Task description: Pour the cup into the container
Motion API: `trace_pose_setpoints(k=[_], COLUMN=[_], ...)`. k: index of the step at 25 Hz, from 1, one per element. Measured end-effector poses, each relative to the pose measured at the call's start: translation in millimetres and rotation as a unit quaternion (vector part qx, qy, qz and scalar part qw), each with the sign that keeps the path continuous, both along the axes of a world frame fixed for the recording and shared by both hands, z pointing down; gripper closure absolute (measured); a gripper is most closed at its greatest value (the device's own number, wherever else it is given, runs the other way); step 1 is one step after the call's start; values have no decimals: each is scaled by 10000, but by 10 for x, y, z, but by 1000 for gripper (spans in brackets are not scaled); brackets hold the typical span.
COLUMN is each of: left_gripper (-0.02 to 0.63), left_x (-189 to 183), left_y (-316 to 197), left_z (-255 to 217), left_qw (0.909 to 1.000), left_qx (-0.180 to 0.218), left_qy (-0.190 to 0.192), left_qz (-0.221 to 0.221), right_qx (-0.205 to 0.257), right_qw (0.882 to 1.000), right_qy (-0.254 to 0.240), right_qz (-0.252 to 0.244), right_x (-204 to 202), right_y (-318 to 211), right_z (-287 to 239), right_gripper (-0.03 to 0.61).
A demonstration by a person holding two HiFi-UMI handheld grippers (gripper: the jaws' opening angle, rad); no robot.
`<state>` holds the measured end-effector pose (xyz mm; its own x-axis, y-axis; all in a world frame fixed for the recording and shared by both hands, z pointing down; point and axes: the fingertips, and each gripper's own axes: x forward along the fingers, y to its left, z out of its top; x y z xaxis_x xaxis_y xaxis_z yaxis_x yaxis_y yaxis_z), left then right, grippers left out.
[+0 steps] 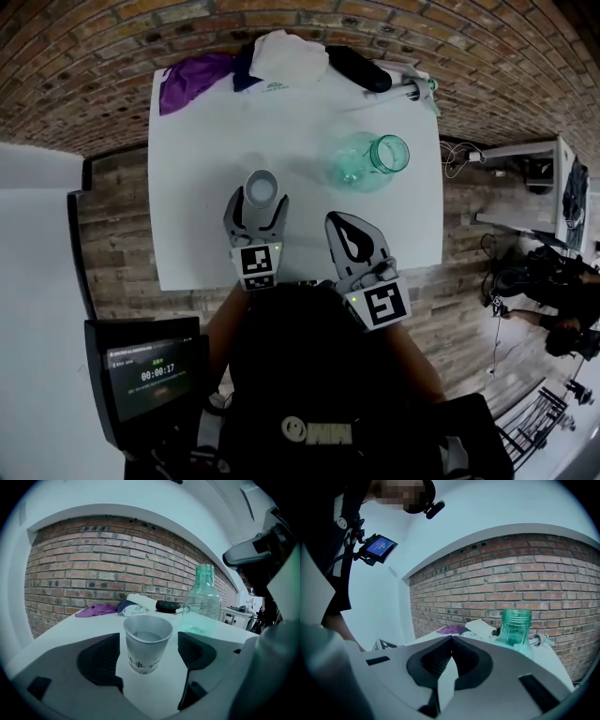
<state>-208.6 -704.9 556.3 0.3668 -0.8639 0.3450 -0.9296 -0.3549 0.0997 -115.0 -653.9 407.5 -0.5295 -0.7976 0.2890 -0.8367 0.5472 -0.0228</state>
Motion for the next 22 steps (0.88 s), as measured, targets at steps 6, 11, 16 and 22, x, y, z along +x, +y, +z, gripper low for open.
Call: trace_pose_setpoints(k=[6,11,16,22], left_gripper=[222,224,224,224], left_x=[12,72,133,114], left_y=[-80,-167,-224,-251], left_z=[85,63,75,98], left_qw=[9999,9998,9998,9999], left_qx=[-11,126,6,-56], left_qy=[-27,52,57,26], left_qz=[113,160,178,85], right_qx=[18,-51,-32,-47], right_qw=[9998,9997,9996,9996], right_qy=[160,215,216,197], right_qz=[77,100,161,204], right_x=[-71,-100,-79,-31], right_y=[-48,-52,-66,-86], right_z=[52,74,71,79], right_gripper=[575,575,575,575])
